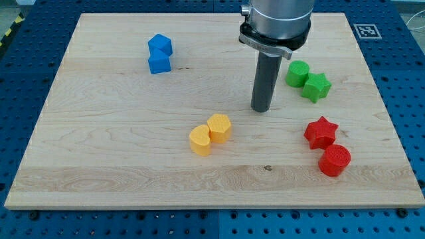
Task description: Push red star to the center
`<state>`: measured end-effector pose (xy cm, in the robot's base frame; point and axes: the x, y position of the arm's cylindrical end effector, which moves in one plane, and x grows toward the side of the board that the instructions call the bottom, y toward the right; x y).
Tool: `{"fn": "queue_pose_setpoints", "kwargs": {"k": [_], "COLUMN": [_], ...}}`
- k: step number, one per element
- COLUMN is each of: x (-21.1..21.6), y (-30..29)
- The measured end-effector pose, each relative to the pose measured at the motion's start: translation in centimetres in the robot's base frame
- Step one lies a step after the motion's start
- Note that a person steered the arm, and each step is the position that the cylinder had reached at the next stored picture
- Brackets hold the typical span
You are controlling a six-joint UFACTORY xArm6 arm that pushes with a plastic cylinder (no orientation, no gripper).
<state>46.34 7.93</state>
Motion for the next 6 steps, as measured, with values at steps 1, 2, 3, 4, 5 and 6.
{"fn": "queue_pose_setpoints", "kwargs": {"k": [1, 2, 3, 4, 5, 6], "x": [5.1, 6.8, 6.8, 7.4, 9.2, 9.3], "y": [1.1, 2.7, 4.6, 5.5, 7.7, 10.2]}}
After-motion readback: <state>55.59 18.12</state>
